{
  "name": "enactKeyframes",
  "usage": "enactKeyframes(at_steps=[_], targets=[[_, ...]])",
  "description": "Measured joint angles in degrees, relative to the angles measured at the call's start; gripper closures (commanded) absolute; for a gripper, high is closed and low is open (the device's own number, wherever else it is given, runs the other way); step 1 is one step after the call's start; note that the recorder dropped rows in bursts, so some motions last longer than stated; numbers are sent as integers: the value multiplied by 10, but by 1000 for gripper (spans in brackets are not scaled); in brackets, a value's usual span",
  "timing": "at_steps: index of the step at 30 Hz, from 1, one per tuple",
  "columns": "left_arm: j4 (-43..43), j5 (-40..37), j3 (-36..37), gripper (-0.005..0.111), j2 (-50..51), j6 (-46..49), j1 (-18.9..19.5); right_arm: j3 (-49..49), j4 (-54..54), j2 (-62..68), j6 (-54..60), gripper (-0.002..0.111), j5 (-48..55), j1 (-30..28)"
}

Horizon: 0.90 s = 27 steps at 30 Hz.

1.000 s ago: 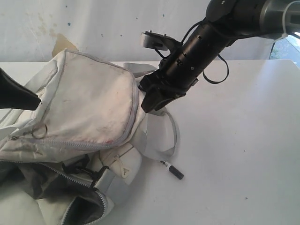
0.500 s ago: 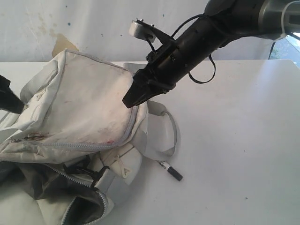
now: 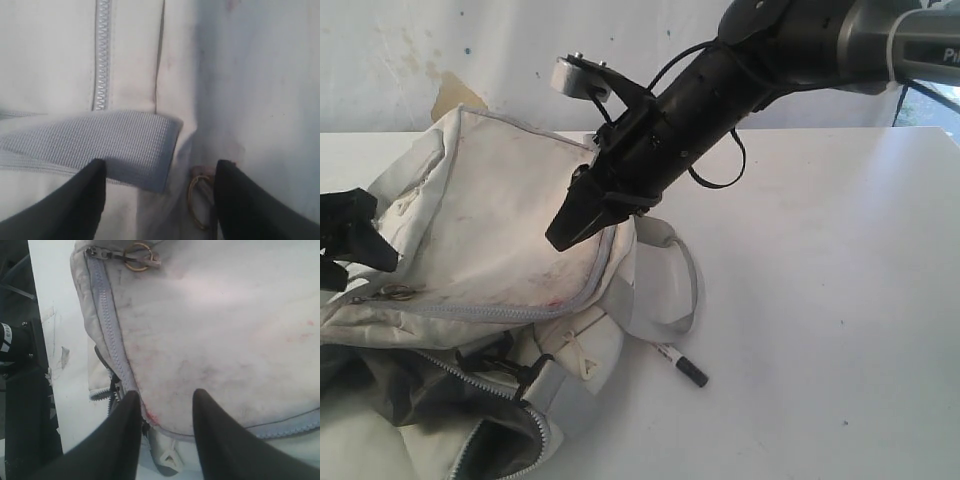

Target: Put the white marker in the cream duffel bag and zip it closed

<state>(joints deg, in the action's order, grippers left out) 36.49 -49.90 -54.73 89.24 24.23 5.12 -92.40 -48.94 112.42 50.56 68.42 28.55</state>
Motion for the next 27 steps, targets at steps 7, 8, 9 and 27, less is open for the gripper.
enactKeyframes(at_steps=[7, 8, 9, 27], targets=[[34, -18, 0, 67, 30, 43, 0, 0, 0, 0, 0, 76, 0, 0], [34, -18, 0, 71, 35, 45, 0, 0, 0, 0, 0, 76, 0, 0], [34, -18, 0, 74, 38, 47, 0, 0, 0, 0, 0, 76, 0, 0], [95, -50, -17, 106, 57, 70, 8, 0, 0, 0, 10, 76, 1, 0]])
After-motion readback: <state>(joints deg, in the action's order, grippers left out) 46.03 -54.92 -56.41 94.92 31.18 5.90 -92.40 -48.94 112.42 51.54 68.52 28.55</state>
